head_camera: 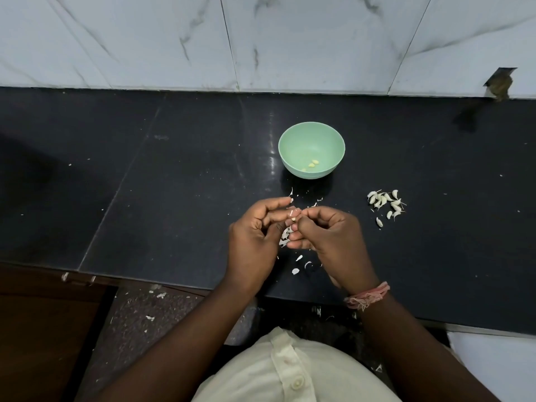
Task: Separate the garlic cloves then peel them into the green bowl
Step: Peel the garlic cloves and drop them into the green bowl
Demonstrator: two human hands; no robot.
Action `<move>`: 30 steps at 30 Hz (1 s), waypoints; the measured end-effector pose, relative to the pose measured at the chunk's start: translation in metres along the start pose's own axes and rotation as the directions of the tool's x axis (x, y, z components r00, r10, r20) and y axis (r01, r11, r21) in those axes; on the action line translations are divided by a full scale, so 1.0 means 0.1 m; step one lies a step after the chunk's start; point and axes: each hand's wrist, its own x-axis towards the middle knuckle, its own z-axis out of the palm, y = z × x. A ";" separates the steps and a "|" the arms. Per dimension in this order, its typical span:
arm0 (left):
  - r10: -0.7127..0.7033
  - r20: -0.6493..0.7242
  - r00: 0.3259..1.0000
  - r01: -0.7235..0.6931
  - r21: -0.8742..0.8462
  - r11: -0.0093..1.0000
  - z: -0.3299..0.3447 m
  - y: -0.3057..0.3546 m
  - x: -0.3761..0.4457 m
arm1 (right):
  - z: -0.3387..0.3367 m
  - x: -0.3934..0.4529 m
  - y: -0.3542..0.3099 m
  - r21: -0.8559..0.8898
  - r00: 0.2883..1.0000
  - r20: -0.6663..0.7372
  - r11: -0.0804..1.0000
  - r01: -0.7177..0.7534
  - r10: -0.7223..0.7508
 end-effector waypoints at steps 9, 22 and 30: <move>0.190 0.133 0.973 -0.223 0.314 0.923 -0.04 0.03 0.03 | 0.03 -0.01 0.02 0.024 0.998 -0.053 0.999 -0.041 0.043; -0.079 0.080 0.994 0.094 -0.201 0.975 0.02 0.04 0.08 | 0.06 0.03 -0.03 -0.087 1.000 -0.021 0.996 -0.012 0.010; -0.271 0.052 0.961 0.256 -0.536 0.805 0.08 0.05 0.09 | 0.03 0.03 -0.02 0.041 1.000 -0.026 0.999 -0.009 0.010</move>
